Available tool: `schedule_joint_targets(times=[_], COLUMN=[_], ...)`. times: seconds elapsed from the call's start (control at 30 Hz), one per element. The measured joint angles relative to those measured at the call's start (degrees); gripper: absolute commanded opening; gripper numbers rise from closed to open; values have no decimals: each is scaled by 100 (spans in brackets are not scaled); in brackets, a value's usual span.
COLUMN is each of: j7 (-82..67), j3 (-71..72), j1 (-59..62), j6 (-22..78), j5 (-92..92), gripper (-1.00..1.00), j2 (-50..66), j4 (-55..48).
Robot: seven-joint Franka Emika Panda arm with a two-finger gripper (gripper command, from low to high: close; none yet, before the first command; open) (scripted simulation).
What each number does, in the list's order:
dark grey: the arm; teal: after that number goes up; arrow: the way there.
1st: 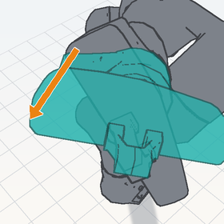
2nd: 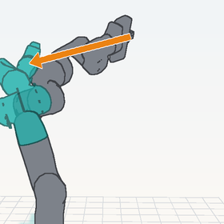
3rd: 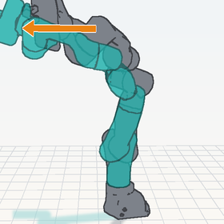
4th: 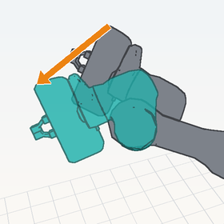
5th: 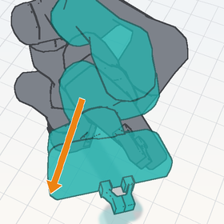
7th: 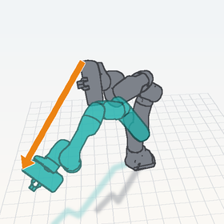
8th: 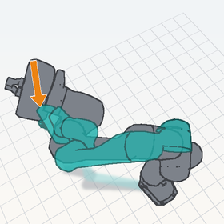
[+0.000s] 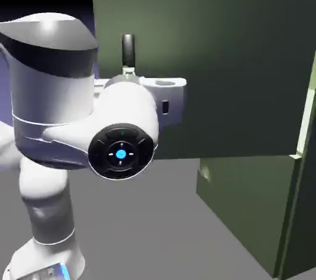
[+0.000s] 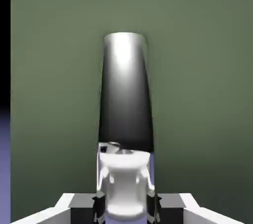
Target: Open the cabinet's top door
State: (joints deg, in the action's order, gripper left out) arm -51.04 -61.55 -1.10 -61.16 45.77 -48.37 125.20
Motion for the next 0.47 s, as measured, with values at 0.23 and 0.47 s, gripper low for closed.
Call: schedule_joint_targets(times=[0.23,0.47], j7=[67,371], j3=[-1122,-2034], j1=[-1454,-2904], j6=[775,1409], j5=[-319,-563], gripper=[-100,-100], j2=[166,-53], j4=[-1176,-2347])
